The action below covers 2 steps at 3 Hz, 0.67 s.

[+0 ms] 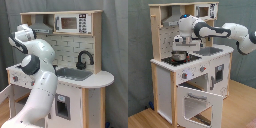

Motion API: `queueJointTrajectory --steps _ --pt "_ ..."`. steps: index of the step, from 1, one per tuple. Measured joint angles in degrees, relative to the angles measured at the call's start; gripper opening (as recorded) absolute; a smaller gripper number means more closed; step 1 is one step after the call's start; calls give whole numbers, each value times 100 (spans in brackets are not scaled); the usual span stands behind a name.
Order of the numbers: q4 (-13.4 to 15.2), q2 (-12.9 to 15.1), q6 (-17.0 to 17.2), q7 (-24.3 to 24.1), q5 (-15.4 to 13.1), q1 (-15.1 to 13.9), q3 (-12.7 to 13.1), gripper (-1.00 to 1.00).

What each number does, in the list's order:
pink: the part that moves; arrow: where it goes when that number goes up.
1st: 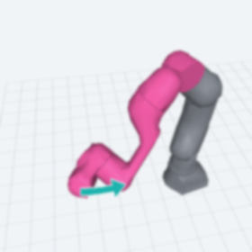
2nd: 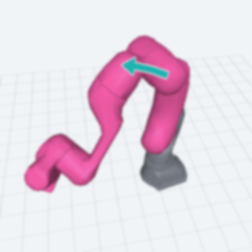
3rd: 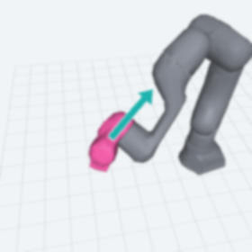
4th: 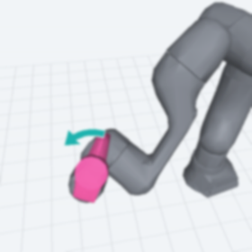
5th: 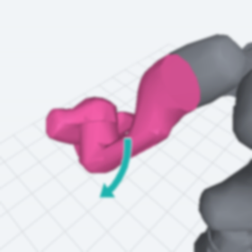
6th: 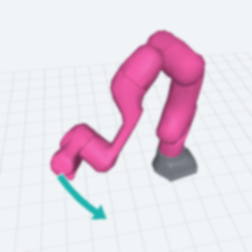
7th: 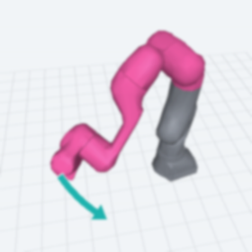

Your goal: Play with the kitchen

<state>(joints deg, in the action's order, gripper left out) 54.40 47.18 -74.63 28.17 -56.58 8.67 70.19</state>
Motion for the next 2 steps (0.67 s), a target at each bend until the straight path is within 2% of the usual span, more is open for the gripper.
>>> queueJointTrajectory --steps 2 --pt "-21 -207 1001 -142 0 -403 595 -100"
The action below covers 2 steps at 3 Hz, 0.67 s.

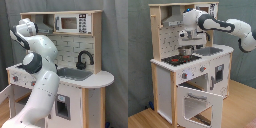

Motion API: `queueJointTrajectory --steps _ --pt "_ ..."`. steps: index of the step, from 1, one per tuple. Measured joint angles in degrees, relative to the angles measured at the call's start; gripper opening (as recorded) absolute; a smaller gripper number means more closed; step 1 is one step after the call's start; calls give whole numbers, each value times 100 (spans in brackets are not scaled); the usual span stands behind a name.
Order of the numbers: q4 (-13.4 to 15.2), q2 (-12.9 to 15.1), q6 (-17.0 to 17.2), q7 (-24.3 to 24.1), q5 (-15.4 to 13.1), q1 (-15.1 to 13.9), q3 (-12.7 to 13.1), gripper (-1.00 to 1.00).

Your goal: Play with the kitchen

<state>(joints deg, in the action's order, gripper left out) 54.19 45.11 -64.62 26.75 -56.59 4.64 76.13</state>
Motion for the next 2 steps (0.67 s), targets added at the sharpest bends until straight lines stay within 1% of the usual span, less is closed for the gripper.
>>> queueJointTrajectory --steps 1,2 --pt "85 -3 391 -299 0 -112 260 -100" --pt "293 1 742 -768 29 -173 510 -100"
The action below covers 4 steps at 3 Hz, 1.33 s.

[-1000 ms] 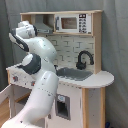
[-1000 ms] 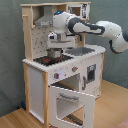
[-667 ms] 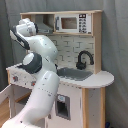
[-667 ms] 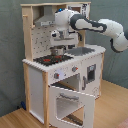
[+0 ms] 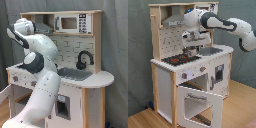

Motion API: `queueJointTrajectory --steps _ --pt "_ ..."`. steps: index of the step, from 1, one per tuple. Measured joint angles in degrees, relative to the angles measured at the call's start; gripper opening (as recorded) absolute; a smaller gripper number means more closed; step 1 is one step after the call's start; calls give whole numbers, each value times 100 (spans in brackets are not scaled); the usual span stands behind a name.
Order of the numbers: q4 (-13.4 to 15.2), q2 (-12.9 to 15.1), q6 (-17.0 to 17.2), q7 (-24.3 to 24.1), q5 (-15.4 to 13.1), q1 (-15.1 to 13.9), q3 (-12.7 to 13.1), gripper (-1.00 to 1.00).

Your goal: Play with the kitchen

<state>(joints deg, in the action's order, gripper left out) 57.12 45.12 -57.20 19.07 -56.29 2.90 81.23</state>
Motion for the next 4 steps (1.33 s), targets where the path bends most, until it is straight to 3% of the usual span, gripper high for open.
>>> queueJointTrajectory --steps 2,4 --pt "645 -1 363 -889 134 -349 529 -100" --pt "1467 -1 467 -1533 289 -1097 1147 -100"
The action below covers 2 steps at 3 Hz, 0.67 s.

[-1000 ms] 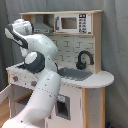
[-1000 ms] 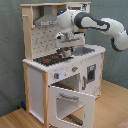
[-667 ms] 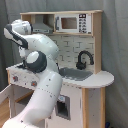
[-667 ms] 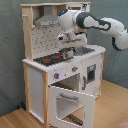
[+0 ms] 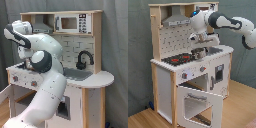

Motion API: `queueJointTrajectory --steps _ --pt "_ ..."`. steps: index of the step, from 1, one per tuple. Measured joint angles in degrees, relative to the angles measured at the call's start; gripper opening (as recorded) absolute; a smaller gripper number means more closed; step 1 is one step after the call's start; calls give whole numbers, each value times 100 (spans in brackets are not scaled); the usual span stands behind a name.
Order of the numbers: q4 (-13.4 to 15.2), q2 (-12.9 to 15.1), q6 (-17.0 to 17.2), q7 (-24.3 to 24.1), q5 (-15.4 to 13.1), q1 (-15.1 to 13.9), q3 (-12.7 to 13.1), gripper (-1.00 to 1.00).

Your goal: Play with the kitchen

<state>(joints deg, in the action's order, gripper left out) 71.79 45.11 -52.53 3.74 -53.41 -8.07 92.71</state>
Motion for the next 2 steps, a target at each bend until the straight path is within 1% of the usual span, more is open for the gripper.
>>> queueJointTrajectory --steps 1,2 --pt "440 5 -4 -219 50 -476 324 -100" --pt "897 26 -16 -390 73 -1017 679 -100"
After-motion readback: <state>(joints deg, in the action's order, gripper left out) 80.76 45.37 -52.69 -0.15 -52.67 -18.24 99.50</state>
